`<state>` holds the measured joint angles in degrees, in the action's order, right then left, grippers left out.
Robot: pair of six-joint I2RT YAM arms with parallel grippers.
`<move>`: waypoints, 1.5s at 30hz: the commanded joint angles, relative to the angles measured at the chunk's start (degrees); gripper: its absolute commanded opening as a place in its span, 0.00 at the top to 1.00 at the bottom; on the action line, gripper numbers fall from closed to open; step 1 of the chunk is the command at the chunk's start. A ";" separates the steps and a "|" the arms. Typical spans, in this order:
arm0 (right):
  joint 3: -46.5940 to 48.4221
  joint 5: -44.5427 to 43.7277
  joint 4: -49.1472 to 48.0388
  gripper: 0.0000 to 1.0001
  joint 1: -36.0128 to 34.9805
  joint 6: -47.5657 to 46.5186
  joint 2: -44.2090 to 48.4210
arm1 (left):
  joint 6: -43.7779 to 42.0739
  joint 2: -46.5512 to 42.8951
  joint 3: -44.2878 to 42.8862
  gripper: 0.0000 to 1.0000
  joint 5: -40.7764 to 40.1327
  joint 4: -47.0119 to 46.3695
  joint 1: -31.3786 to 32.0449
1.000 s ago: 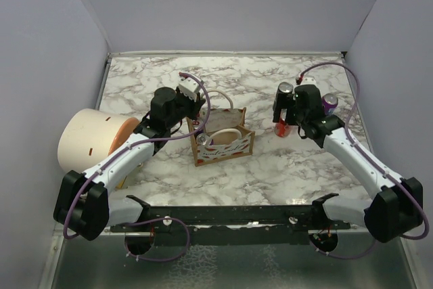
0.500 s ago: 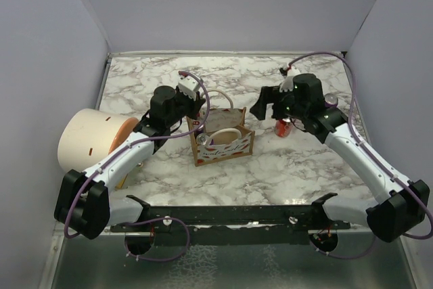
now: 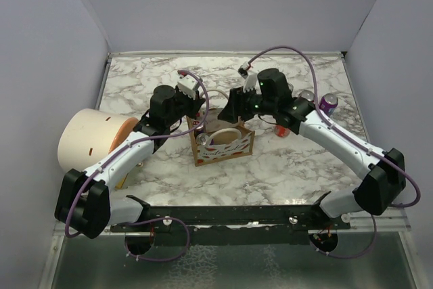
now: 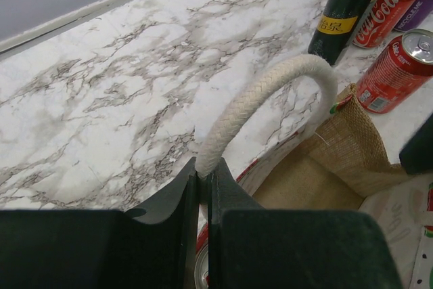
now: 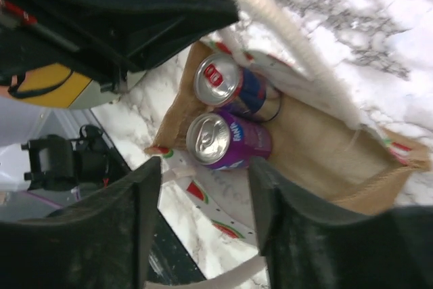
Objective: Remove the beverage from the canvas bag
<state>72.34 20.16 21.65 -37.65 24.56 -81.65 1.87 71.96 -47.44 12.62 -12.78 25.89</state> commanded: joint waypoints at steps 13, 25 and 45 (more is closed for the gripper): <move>-33.91 -12.47 -32.69 0.73 -17.58 5.55 5.54 | 1.04 0.59 -3.28 1.00 1.62 -3.61 -1.15; -27.86 -21.80 -15.57 0.67 -21.12 7.56 3.33 | 1.39 -0.15 -3.07 1.00 2.97 -4.20 -1.17; -0.32 -34.96 1.10 0.27 -21.15 -1.97 -0.24 | 1.47 -0.50 -2.96 1.00 2.80 -4.00 -1.38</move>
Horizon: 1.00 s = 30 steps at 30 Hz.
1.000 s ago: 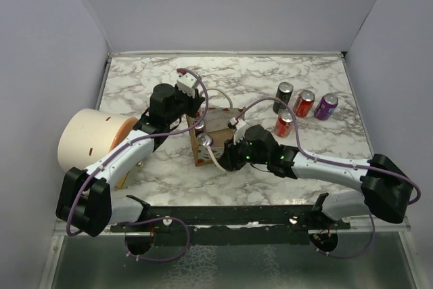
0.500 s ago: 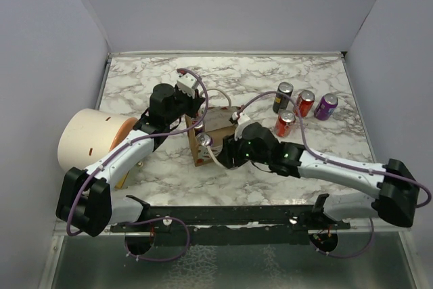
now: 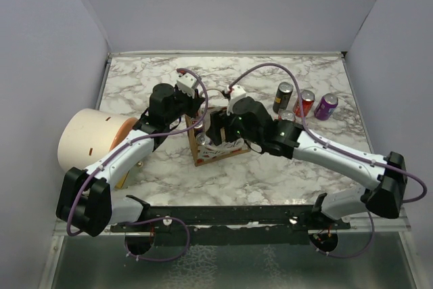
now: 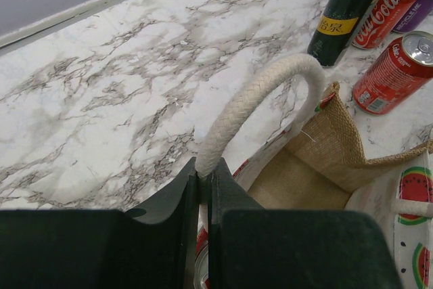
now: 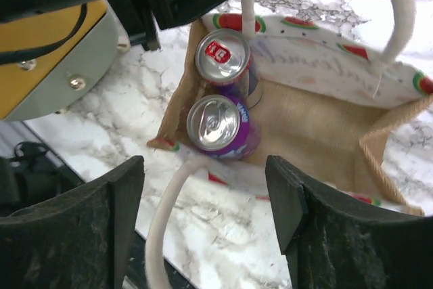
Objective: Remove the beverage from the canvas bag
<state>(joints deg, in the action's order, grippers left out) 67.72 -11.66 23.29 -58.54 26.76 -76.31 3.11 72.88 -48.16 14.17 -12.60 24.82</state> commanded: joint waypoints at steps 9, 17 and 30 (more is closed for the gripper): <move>1.58 -5.27 -14.99 0.37 -0.19 -9.78 -14.19 | 0.89 -1.77 -2.29 1.00 1.47 -4.31 -0.36; -1.10 -2.94 -23.44 0.36 -0.08 -14.75 -18.67 | 1.11 -1.99 -2.39 1.00 1.50 -4.12 -0.38; -7.50 -1.27 -35.91 0.27 0.51 -15.67 -22.20 | 1.80 -2.09 -2.21 1.00 1.33 -4.60 -0.52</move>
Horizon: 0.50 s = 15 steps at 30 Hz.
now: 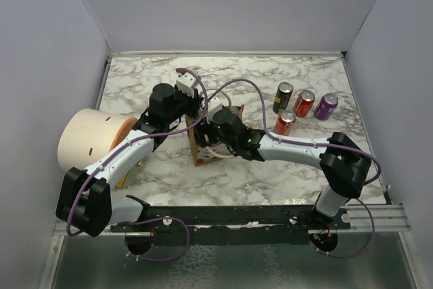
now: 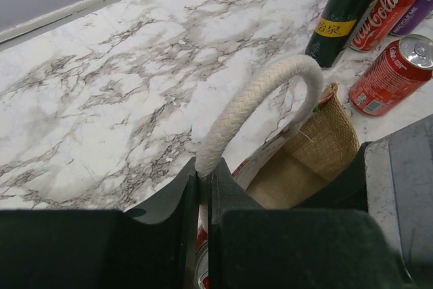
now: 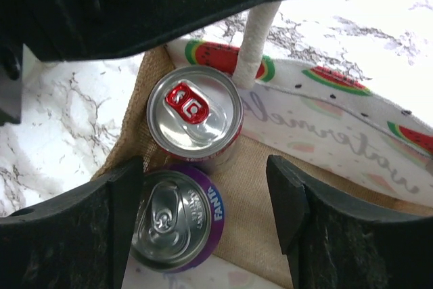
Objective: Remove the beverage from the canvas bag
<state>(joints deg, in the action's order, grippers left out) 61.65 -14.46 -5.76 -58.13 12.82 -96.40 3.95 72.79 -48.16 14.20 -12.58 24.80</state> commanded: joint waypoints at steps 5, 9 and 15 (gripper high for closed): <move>-0.85 2.83 -9.90 0.22 0.12 -4.28 -5.45 | 1.24 -1.78 -2.24 1.00 1.80 -4.65 -0.54; -0.66 4.78 -13.24 0.17 0.15 -6.07 -7.67 | 1.40 -1.65 -2.28 1.00 1.97 -4.74 -0.61; 0.92 6.07 -16.21 0.14 0.10 -8.15 -11.49 | 1.68 -1.25 -2.20 1.00 2.41 -4.82 -0.57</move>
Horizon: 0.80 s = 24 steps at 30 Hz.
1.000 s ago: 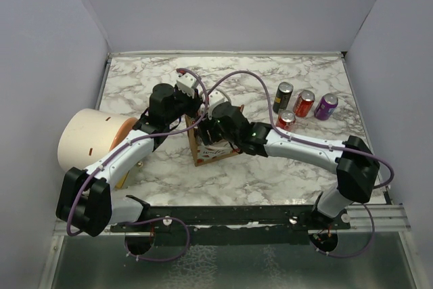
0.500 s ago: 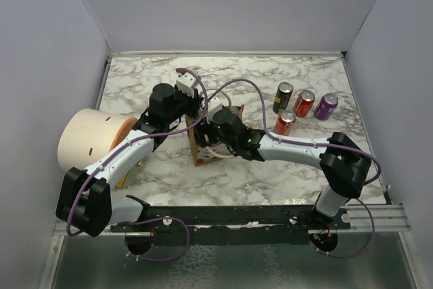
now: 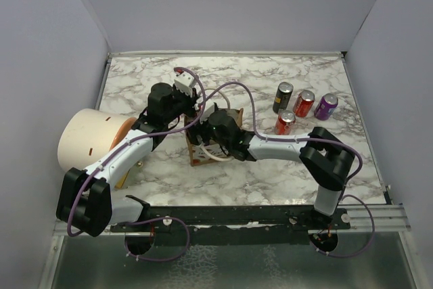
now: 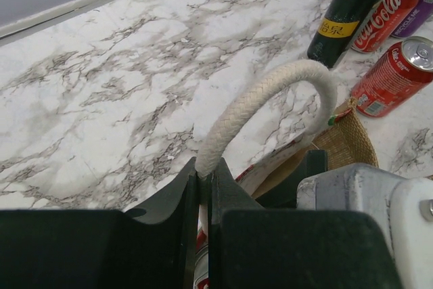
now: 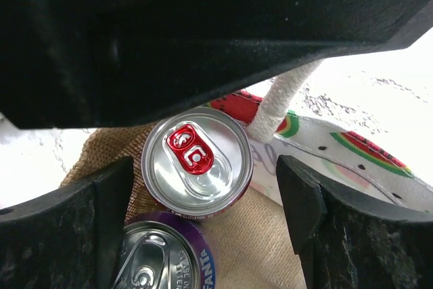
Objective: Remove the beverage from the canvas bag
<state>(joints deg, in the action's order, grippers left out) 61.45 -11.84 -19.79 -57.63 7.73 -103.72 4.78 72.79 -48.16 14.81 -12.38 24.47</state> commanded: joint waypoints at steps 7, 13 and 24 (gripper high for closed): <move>1.86 3.65 -6.88 0.12 -0.38 -6.67 -7.39 | 0.96 -1.25 -2.20 1.00 1.80 -5.07 -0.17; 1.22 5.63 -11.16 0.21 -0.12 -9.87 -8.63 | 0.93 -1.26 -2.27 1.00 1.80 -4.99 -0.28; -1.33 6.26 -12.65 0.68 0.00 -9.78 -2.02 | 0.69 -2.02 -2.05 1.00 -0.81 -4.54 -0.30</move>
<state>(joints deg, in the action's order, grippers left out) 61.76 -8.67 -34.26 -56.55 1.52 -109.40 4.89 72.75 -48.16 13.82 -12.67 23.03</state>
